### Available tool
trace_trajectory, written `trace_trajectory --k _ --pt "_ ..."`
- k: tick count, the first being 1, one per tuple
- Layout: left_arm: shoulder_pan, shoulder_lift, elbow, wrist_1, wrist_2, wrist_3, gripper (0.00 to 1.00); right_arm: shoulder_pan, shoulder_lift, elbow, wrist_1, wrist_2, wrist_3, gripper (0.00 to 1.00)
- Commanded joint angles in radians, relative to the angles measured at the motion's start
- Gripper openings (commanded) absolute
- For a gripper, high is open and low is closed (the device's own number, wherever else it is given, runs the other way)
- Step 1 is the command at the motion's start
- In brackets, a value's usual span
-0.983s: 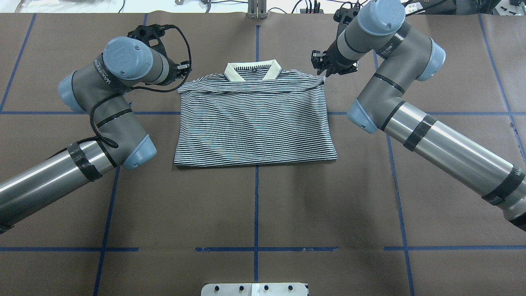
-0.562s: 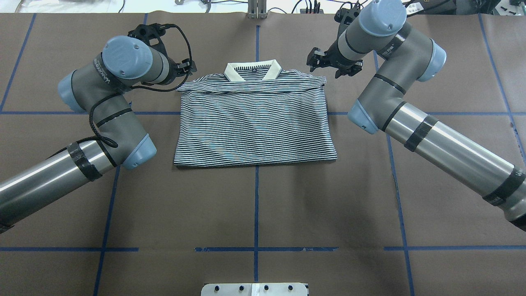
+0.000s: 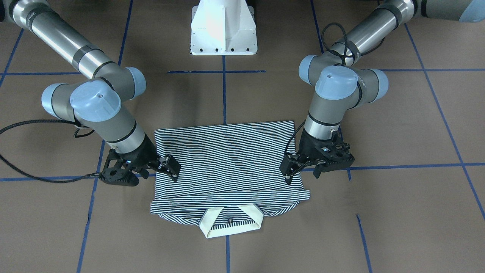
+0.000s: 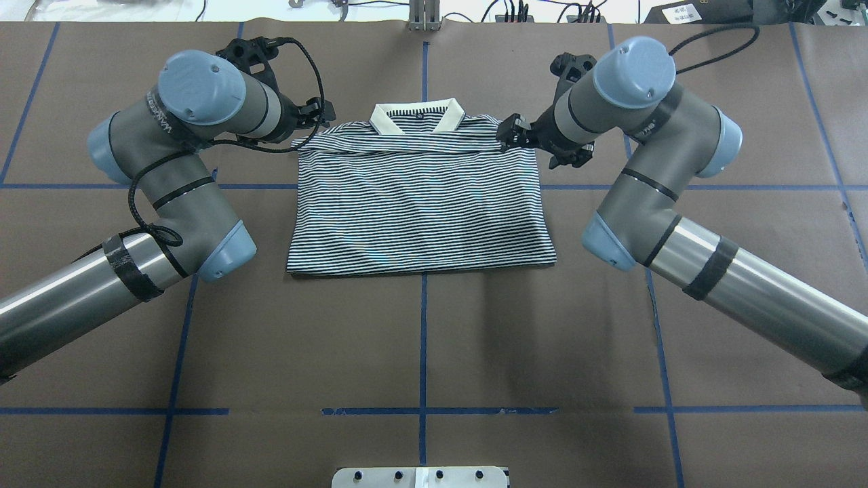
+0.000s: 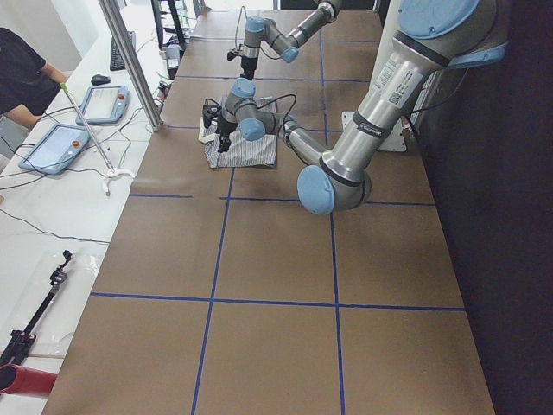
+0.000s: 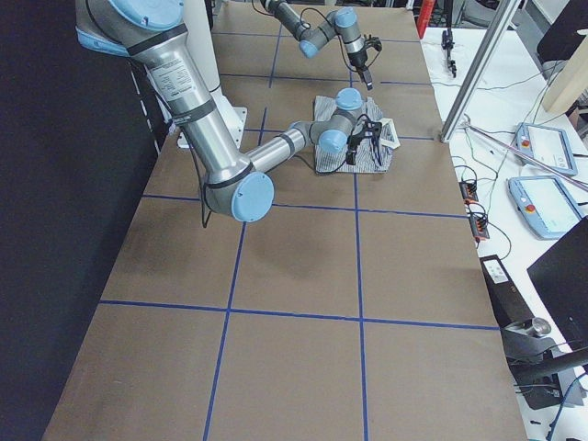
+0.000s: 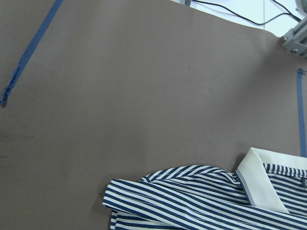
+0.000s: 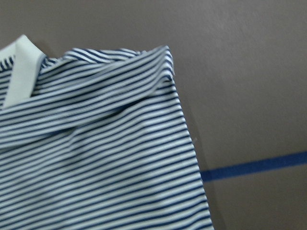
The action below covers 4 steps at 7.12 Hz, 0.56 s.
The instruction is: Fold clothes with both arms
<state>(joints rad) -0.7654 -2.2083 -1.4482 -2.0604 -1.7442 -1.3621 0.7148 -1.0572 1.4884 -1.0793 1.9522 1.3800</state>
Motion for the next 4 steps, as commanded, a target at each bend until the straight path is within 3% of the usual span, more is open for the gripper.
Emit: trace_trajectory --k 1,2,4 --pt "0.000 0.001 -0.021 0.002 -0.001 -0.002 1.00 -0.057 -0.046 0.065 -0.052 -0.029 0.005 1.00" --pt "0.000 0.001 -0.021 0.000 -0.001 -0.003 1.00 -0.069 -0.044 0.099 -0.133 -0.029 0.005 1.00" --pt "0.000 0.001 -0.021 0.000 -0.001 -0.003 1.00 -0.100 -0.047 0.104 -0.149 -0.029 0.004 1.00"
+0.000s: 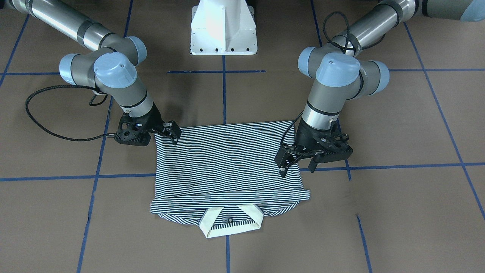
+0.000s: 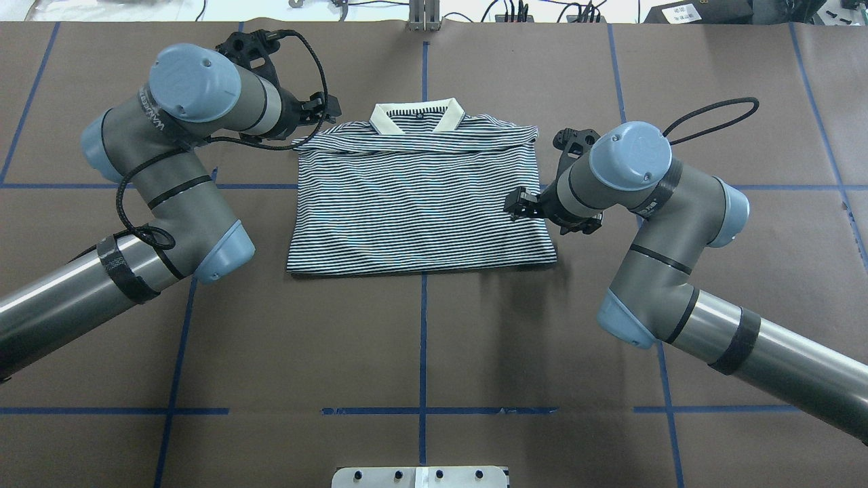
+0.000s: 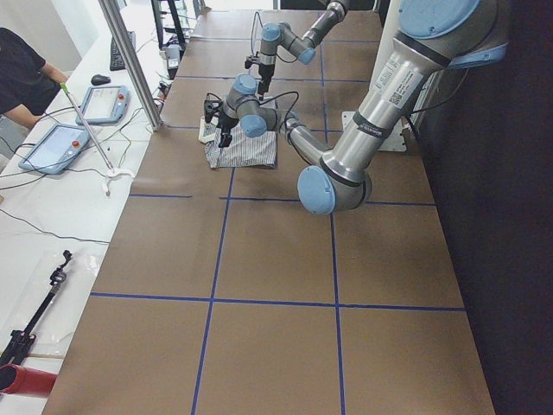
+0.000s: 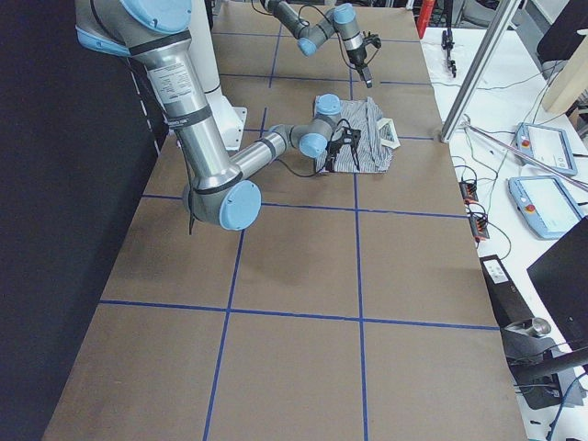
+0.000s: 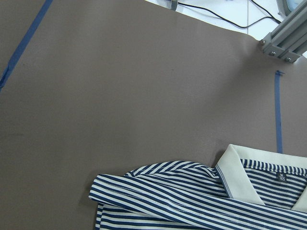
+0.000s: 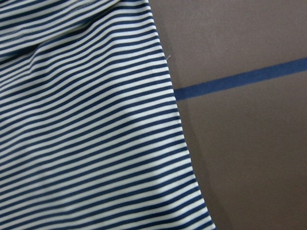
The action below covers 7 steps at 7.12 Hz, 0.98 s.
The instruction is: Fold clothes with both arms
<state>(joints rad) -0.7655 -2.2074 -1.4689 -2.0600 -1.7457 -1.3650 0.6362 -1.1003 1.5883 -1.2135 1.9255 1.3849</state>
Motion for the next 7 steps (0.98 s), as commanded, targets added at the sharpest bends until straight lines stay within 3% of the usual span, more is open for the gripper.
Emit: trace_trajectory --k 1,6,7 --pt "0.000 0.000 -0.002 0.000 0.000 0.000 1.00 -0.027 -0.006 0.001 -0.020 0.000 -0.001 1.00" --pt "0.000 0.000 -0.016 0.001 0.000 0.000 1.00 -0.035 -0.018 -0.007 -0.023 0.010 -0.010 1.00" --pt "0.000 0.002 -0.016 0.001 0.000 0.000 1.00 -0.033 -0.015 -0.004 -0.023 0.009 -0.010 0.79"
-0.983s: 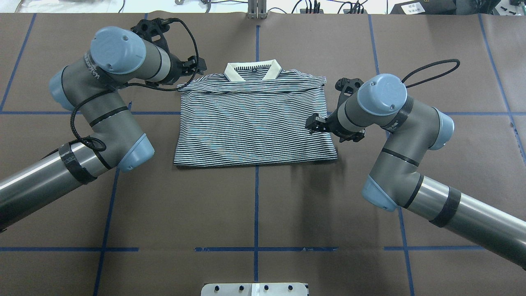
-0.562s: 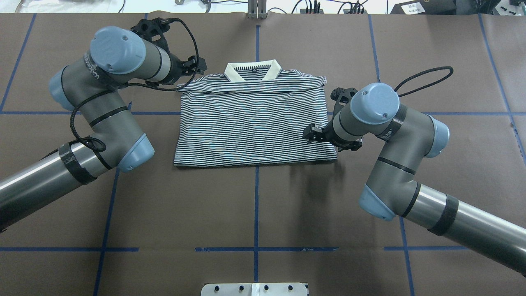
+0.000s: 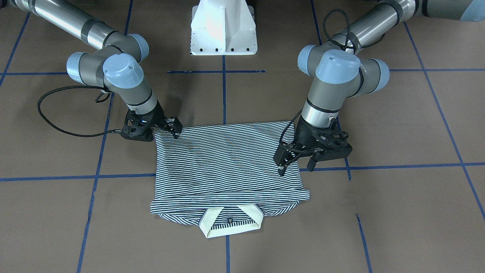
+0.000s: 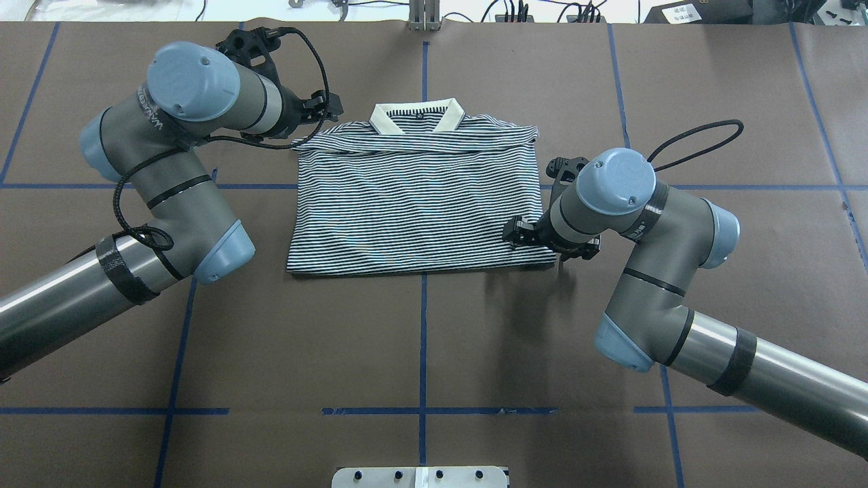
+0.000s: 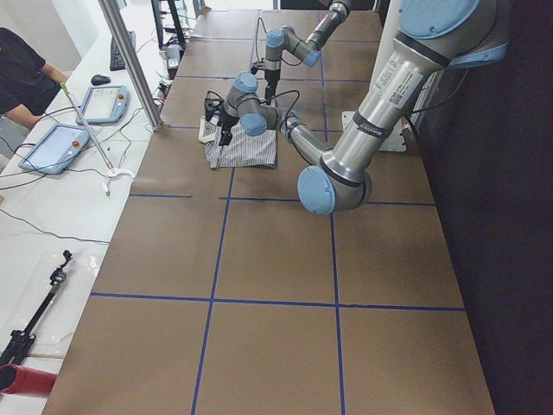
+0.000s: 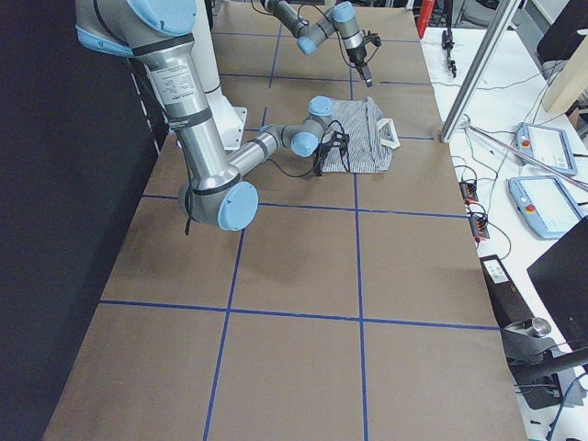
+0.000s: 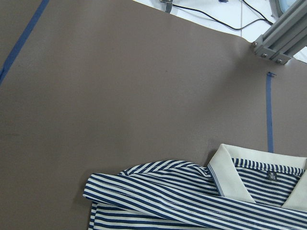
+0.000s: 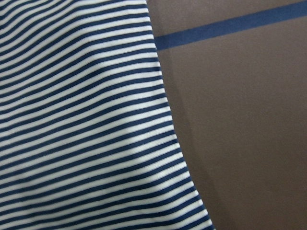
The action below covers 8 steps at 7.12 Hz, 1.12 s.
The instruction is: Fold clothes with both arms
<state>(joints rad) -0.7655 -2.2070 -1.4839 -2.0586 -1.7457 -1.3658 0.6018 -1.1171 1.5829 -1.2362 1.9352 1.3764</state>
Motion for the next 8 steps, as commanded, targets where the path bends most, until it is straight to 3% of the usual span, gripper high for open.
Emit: trace_trajectory --k 1,2,6,8 --pt "0.000 0.003 -0.001 -0.002 0.000 -0.001 1.00 0.001 0.002 0.008 -0.008 0.001 -0.002 0.21" --pt "0.000 0.004 0.001 -0.002 0.000 0.000 1.00 0.003 0.000 0.009 -0.008 0.001 -0.005 0.00" --pt "0.003 0.001 -0.001 -0.002 0.000 -0.001 1.00 0.032 -0.007 0.037 -0.049 0.044 -0.007 0.00" --pt "0.006 0.000 -0.001 -0.003 0.000 -0.029 1.00 0.012 -0.073 0.200 -0.171 0.041 -0.005 0.00"
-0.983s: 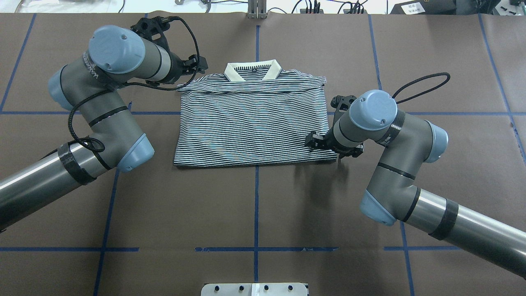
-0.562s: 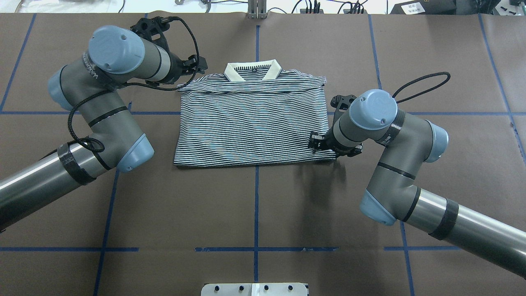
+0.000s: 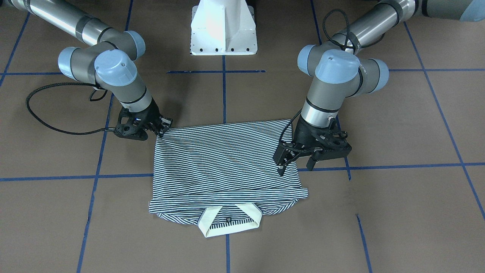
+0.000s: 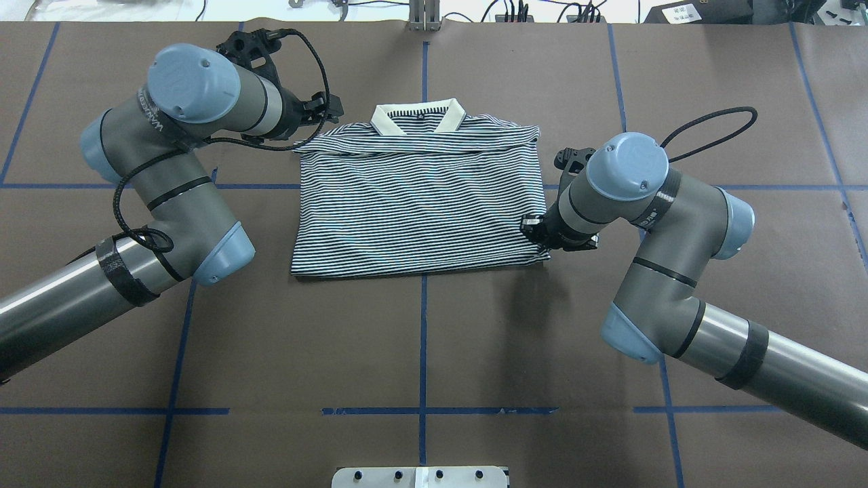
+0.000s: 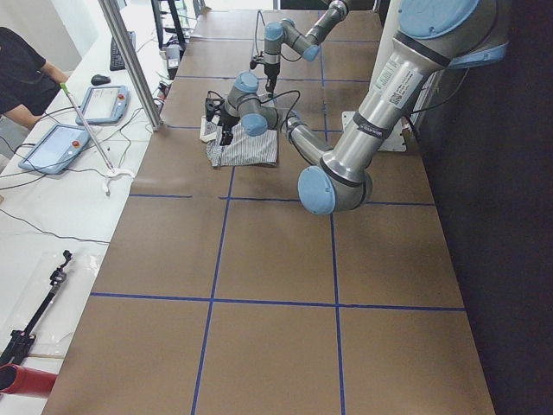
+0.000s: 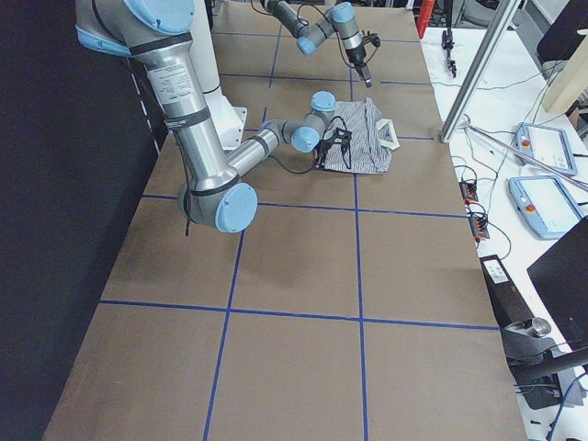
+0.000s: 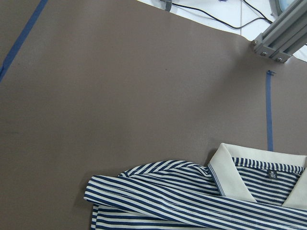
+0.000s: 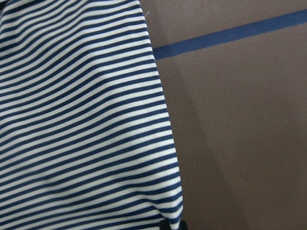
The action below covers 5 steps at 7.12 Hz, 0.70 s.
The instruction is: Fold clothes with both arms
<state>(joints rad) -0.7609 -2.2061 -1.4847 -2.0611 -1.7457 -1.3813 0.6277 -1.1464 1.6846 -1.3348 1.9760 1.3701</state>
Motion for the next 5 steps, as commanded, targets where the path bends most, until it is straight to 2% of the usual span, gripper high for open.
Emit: trace_trajectory --k 1,3,4,5 --pt "0.003 -0.003 -0.009 0.001 0.000 -0.015 1.00 -0.058 -0.121 0.200 -0.114 -0.002 0.013 0.00" --pt "0.009 0.000 -0.037 0.004 -0.002 -0.044 1.00 -0.181 -0.264 0.373 -0.238 0.004 0.045 0.00" --pt "0.020 0.000 -0.048 0.004 -0.002 -0.051 1.00 -0.254 -0.307 0.417 -0.297 0.001 0.094 0.00" --pt "0.034 0.000 -0.057 0.004 -0.002 -0.065 1.00 -0.319 -0.350 0.447 -0.306 0.000 0.162 0.00"
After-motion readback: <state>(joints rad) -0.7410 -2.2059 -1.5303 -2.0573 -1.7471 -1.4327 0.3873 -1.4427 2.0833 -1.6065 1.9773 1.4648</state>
